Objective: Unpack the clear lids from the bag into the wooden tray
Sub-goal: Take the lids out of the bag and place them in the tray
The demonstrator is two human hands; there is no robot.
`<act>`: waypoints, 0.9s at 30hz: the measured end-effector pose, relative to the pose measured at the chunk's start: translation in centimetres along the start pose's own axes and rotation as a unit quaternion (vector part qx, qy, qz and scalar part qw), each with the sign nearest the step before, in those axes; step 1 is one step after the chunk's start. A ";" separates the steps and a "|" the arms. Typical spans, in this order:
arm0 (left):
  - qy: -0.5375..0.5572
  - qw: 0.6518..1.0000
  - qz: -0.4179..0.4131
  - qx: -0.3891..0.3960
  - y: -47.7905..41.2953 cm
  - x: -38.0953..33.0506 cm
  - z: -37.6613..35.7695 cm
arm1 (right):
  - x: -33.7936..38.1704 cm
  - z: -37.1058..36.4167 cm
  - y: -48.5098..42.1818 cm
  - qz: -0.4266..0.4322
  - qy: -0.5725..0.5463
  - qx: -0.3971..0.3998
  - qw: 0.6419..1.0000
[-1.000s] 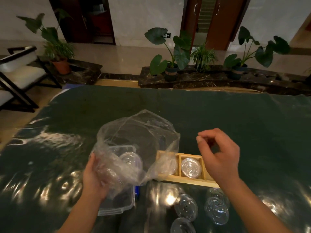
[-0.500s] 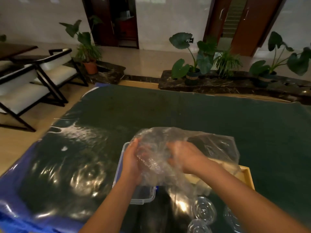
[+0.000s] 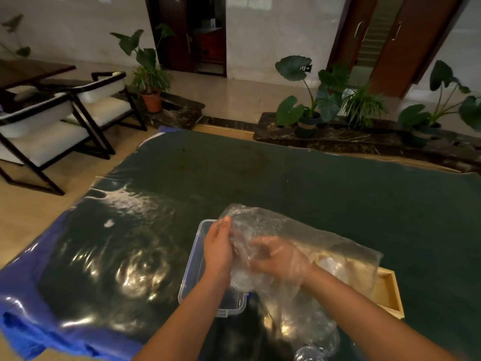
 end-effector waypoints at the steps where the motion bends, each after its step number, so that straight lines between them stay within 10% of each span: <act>1: 0.001 1.000 0.001 0.005 -0.1 0.0 0.0 | -0.3 0.0 0.1 -0.012 -0.024 0.006 1.000; 16: -0.023 1.000 0.002 0.013 -1.2 0.5 0.3 | -3.3 0.1 -0.6 -0.028 0.065 -0.072 0.995; 27: -0.022 0.997 0.013 -0.074 -2.3 0.4 3.8 | -1.5 8.3 6.2 0.008 -0.145 -0.269 0.952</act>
Point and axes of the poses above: each hand's wrist, its own y-axis away from the middle knuckle, its own z-axis out of the back of the hand, x = y × z, the point moved 10 cm from there along -y, towards the middle knuckle, and after that the axes turned 1 degree about z, right-handed, at the moved point
